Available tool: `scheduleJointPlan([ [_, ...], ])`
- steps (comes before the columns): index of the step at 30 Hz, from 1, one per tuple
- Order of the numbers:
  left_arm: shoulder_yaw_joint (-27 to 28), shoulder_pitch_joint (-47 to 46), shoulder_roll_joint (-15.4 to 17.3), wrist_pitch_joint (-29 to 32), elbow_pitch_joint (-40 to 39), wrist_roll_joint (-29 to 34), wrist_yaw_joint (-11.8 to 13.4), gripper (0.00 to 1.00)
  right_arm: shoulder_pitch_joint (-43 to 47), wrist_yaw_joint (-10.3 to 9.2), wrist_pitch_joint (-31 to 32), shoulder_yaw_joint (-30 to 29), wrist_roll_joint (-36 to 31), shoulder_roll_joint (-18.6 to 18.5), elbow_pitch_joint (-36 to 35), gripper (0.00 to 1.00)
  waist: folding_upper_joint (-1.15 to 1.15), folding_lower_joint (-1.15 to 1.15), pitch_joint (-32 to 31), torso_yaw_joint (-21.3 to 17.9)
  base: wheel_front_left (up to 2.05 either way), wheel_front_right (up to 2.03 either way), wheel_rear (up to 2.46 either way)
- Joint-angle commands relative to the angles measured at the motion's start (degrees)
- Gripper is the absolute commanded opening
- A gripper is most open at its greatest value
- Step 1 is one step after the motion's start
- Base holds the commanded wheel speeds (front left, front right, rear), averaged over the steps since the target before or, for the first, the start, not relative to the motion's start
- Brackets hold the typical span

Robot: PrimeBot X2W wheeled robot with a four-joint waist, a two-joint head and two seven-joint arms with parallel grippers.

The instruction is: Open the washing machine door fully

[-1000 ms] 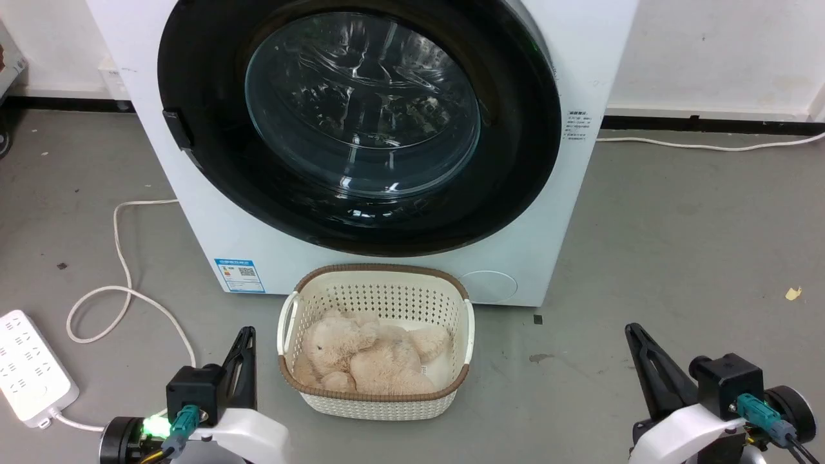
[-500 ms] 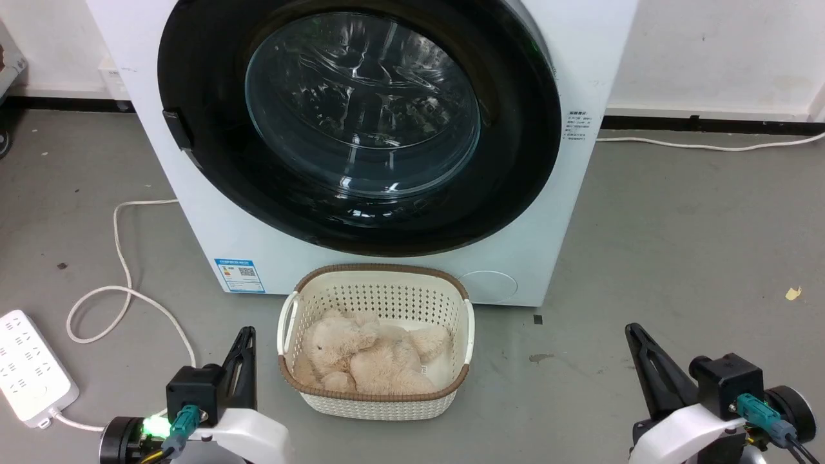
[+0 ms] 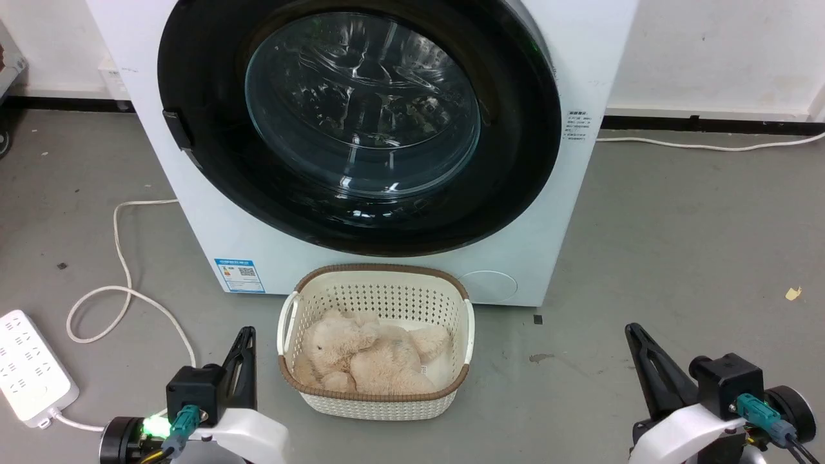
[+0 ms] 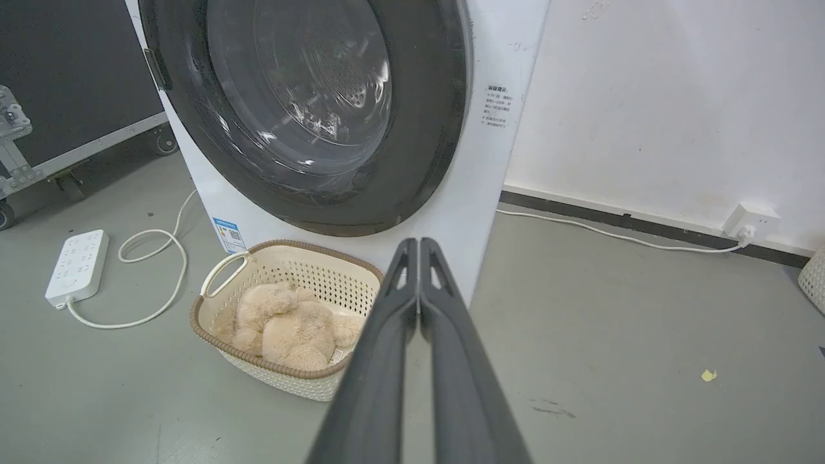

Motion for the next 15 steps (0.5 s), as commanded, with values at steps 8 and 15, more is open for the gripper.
scheduleJointPlan([
  [8, 0.0, -0.8, 0.0, 0.0, -0.2, 0.2, 0.2, 0.0, -0.7, -0.04, 0.0, 0.0, -0.4, 0.1, -0.2, 0.0, 0.0, 0.0, 0.0, 0.0, 0.0, 0.0, 0.0],
  [15, 0.0, -0.8, 0.0, 0.0, -0.2, 0.2, 0.2, 0.0, -0.7, -0.04, 0.0, 0.0, -0.4, 0.1, -0.2, 0.0, 0.0, 0.0, 0.0, 0.0, 0.0, 0.0, 0.0],
])
